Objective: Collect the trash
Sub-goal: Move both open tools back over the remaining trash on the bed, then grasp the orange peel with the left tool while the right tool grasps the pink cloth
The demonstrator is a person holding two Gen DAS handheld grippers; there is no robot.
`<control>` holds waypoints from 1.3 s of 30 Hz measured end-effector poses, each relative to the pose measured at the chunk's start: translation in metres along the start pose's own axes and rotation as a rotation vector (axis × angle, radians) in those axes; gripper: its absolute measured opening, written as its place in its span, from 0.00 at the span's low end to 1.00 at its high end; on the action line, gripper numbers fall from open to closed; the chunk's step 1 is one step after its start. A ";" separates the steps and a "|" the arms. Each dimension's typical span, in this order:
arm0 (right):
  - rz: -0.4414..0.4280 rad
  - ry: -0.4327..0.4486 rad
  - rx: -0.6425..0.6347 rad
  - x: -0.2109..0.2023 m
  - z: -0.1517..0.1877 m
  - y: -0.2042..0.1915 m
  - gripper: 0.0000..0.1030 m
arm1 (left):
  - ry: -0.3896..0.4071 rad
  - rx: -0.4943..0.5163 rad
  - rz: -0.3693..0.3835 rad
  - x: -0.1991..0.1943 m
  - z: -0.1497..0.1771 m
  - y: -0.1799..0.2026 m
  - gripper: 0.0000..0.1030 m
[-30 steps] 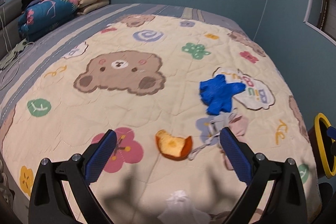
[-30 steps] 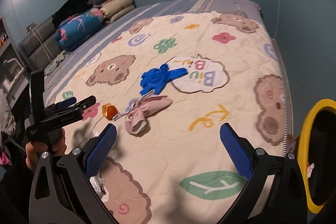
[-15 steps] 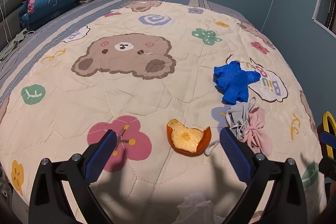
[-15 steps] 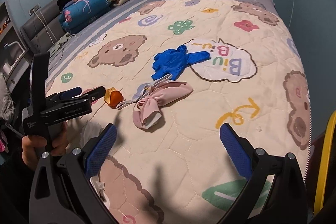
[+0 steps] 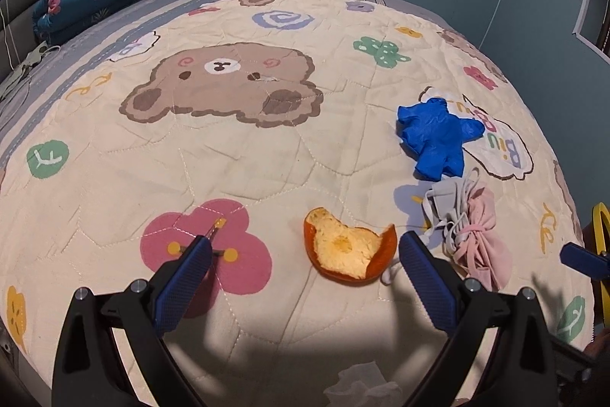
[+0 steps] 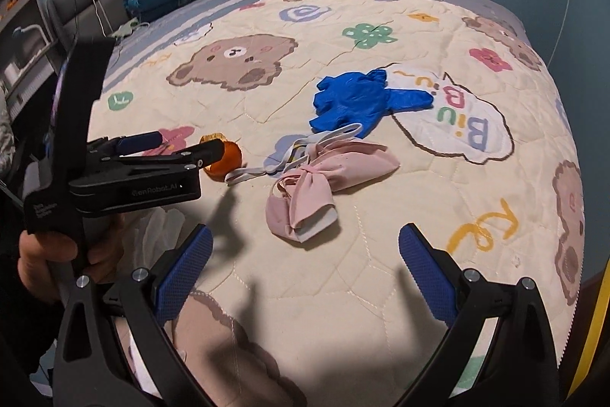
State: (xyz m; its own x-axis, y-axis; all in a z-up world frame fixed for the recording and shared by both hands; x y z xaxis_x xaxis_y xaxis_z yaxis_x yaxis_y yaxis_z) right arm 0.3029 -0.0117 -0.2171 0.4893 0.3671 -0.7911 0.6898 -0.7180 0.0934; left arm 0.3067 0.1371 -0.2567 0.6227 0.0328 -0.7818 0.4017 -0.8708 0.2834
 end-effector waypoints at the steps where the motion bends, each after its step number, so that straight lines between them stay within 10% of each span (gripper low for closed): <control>1: 0.006 0.002 -0.007 0.002 -0.001 0.000 0.91 | -0.002 0.000 0.001 0.001 0.000 -0.001 0.92; 12: 0.024 -0.046 -0.003 0.040 -0.003 0.012 0.80 | -0.029 -0.031 0.023 0.016 -0.003 -0.007 0.79; 25: -0.015 -0.095 0.053 0.074 -0.003 0.024 0.40 | -0.064 -0.063 0.029 0.032 -0.002 -0.013 0.11; 31: -0.020 -0.092 0.081 0.074 -0.004 0.027 0.18 | -0.059 -0.064 0.024 0.032 -0.002 -0.013 0.08; 39: -0.003 -0.072 0.101 0.063 -0.005 0.033 0.12 | -0.052 -0.088 0.051 0.020 -0.006 -0.017 0.05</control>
State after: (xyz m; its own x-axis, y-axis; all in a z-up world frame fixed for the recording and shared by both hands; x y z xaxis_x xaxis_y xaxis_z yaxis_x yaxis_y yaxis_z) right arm 0.3595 -0.0089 -0.2609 0.4449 0.3284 -0.8332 0.6321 -0.7742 0.0323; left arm 0.3159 0.1554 -0.2741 0.6090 -0.0374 -0.7923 0.4297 -0.8240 0.3692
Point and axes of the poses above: each gripper's, at about its wrist camera, not at the fingertips, and x roughly the way its jaws point, y to its right, z to its underside, the point moved 8 cm from there along x, roughly the way its jaws point, and after that the axes turned 14 degrees about -x, right-handed, at the moved point
